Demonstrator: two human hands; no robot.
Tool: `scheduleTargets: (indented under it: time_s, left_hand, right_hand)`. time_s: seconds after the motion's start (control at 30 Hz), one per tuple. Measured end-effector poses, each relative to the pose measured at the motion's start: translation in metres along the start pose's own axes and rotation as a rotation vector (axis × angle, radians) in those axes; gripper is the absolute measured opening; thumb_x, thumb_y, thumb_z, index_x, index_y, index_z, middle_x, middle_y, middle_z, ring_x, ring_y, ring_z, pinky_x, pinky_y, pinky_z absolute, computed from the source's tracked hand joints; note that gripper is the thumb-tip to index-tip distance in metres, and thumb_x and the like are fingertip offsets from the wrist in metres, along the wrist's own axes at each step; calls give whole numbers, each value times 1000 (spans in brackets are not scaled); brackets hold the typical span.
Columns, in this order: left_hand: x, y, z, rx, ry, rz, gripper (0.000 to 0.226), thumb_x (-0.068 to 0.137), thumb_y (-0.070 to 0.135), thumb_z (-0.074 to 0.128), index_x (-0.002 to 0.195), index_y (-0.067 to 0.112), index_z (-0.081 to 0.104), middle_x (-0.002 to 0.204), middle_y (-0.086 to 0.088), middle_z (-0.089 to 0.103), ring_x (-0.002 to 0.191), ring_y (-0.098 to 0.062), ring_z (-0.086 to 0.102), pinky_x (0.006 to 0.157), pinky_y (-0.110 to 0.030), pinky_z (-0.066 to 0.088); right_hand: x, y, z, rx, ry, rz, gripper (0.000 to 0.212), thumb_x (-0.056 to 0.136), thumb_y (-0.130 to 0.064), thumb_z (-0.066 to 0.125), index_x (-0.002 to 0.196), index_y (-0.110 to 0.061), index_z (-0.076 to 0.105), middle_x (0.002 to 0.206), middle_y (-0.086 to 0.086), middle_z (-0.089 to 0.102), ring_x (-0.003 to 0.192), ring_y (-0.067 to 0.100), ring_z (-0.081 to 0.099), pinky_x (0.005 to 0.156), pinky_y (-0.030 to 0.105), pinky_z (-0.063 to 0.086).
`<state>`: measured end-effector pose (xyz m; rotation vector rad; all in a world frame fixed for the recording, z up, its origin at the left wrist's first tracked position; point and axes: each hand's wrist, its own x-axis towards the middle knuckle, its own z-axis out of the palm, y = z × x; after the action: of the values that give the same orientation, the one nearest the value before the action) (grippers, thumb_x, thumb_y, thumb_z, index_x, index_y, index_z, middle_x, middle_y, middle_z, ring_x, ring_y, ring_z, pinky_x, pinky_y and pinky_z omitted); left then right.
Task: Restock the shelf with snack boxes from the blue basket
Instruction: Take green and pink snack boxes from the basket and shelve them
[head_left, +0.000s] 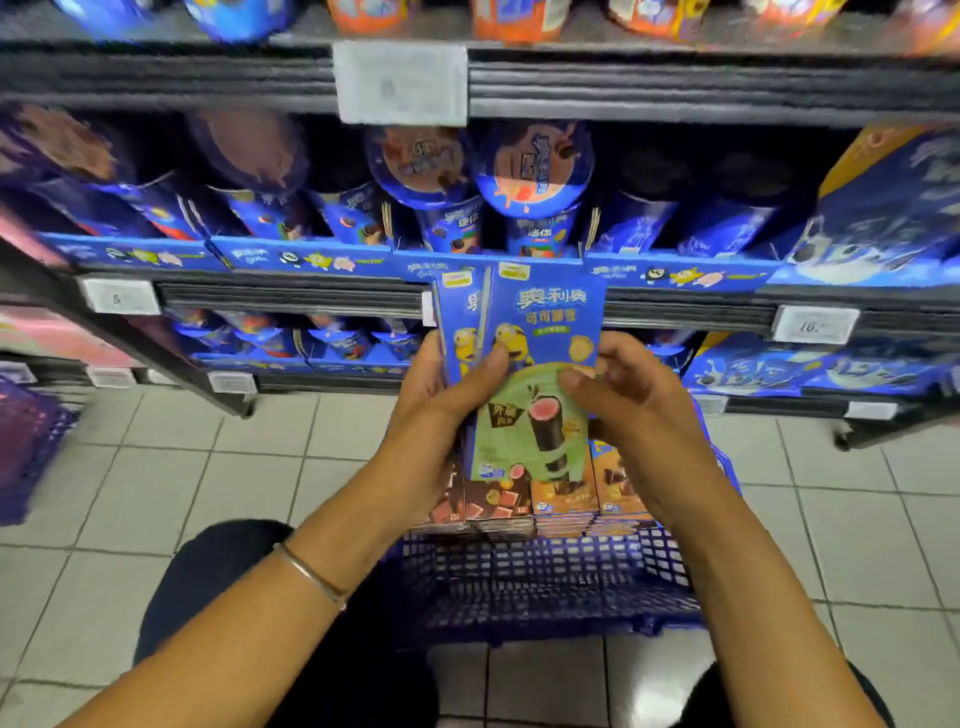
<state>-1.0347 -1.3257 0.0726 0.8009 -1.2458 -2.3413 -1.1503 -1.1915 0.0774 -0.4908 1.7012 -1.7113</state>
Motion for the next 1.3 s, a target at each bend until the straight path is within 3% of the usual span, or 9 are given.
scheduleTargets:
  time_s: [0.17, 0.27, 0.37, 0.47, 0.57, 0.8, 1.13, 1.23, 1.3]
  left_hand:
    - [-60, 128, 53, -38, 84, -119, 79, 87, 49, 57, 151, 3, 53, 147, -25, 61, 138, -44, 56, 117, -59, 44]
    - [-99, 211, 101, 3, 84, -34, 66, 91, 42, 54, 141, 0, 60, 130, -21, 72, 116, -36, 71, 94, -46, 60]
    - [-133, 288, 149, 85, 173, 92, 25, 102, 29, 55, 109, 6, 64, 90, -4, 80, 76, -18, 75, 72, -33, 59]
    - [-167, 364, 191, 201, 236, 228, 18, 109, 21, 55, 100, 8, 63, 85, -6, 74, 73, -18, 69, 74, -33, 55]
    - [-191, 429, 221, 275, 244, 375, 15, 109, 16, 55, 99, 6, 61, 83, 1, 73, 72, -11, 67, 69, -28, 53]
    - [-213, 558, 272, 320, 149, 668, 11, 110, 16, 53, 109, 10, 62, 86, 11, 80, 79, -1, 73, 71, -19, 55]
    - [-173, 703, 307, 297, 81, 858, 9, 111, 27, 55, 107, 20, 58, 93, 6, 78, 84, -11, 75, 72, -31, 61]
    - [-144, 741, 309, 232, 69, 861, 10, 111, 27, 55, 109, 17, 57, 102, -3, 77, 92, -21, 74, 79, -41, 61]
    - [-125, 765, 309, 216, 117, 892, 13, 111, 29, 54, 112, 16, 56, 100, 2, 74, 88, -16, 72, 71, -34, 61]
  right_hand:
    - [-44, -142, 27, 54, 10, 54, 46, 75, -31, 80, 116, -14, 67, 113, 27, 68, 95, 34, 64, 85, 55, 51]
    - [-80, -240, 41, 134, 48, 71, 54, 71, -27, 86, 116, -8, 65, 111, 37, 56, 97, 34, 58, 87, 61, 49]
    - [-112, -340, 49, 158, 39, 23, 38, 77, -25, 80, 111, -12, 69, 90, 21, 57, 87, 28, 59, 78, 44, 50]
    - [-136, -432, 53, 79, 30, -53, 19, 87, -9, 71, 105, -16, 70, 82, 4, 71, 80, 24, 66, 78, 43, 52]
    - [-149, -509, 60, -18, -22, -119, 17, 90, 0, 67, 104, -10, 65, 98, 19, 75, 82, 22, 71, 80, 42, 57]
    - [-155, -640, 76, -120, -58, -366, 23, 91, -4, 68, 113, -8, 62, 101, 10, 76, 79, 8, 72, 66, 20, 56]
    - [-109, -775, 111, -197, 33, -579, 23, 93, -14, 70, 116, -12, 65, 100, 2, 77, 93, 21, 75, 74, 44, 63]
    - [-80, -803, 110, -181, 79, -596, 24, 94, -13, 69, 117, -9, 65, 99, 2, 78, 90, 16, 76, 69, 37, 64]
    - [-62, -821, 103, -187, 145, -618, 22, 94, -14, 69, 116, -11, 66, 98, 1, 78, 89, 14, 76, 70, 36, 64]
